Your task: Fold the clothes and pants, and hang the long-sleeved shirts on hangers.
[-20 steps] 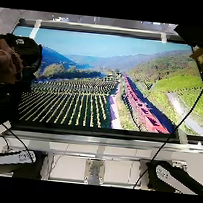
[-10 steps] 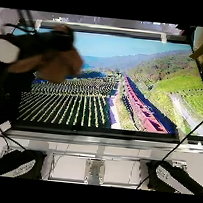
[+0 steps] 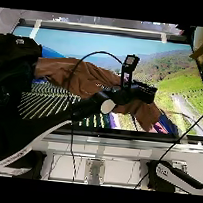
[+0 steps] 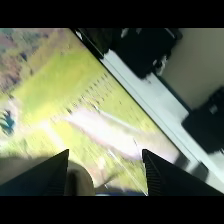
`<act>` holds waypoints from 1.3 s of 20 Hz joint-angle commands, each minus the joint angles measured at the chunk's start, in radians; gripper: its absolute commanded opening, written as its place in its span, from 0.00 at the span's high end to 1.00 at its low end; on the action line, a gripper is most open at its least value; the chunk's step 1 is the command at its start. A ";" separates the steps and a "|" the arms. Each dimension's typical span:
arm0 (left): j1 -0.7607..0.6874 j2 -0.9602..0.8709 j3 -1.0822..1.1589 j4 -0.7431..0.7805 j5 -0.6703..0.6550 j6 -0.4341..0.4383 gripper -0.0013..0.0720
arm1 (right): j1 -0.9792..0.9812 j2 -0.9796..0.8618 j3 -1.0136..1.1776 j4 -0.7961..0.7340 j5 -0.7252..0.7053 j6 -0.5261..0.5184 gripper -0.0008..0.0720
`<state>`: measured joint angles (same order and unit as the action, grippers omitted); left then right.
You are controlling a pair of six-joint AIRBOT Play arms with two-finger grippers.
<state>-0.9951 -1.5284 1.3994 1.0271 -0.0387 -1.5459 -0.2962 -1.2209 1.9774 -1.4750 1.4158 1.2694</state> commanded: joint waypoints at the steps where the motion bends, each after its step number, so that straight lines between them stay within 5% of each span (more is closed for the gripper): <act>1: 0.098 0.023 0.001 0.092 0.017 0.068 0.26 | -0.084 -0.069 -0.017 0.128 0.043 0.002 0.43; 7: 0.764 0.257 -0.003 0.298 -0.869 0.021 0.34 | -0.135 -0.082 -0.255 0.129 0.146 0.015 0.43; 11: 1.113 0.268 -0.121 0.295 -1.117 -0.022 0.34 | -0.135 -0.082 -0.491 0.171 0.155 0.026 0.43; 17: 1.183 0.266 -0.459 0.146 -0.888 -0.018 0.34 | -0.135 -0.082 -0.597 0.191 0.154 0.021 0.43; 26: 1.116 0.107 -0.500 -0.056 -0.651 0.005 0.34 | -0.133 -0.082 -0.597 0.265 0.102 0.018 0.43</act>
<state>0.1463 -1.3609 0.9092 1.0328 -0.7628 -1.5528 -0.4305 -1.3018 1.3823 -1.2381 1.5318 1.2888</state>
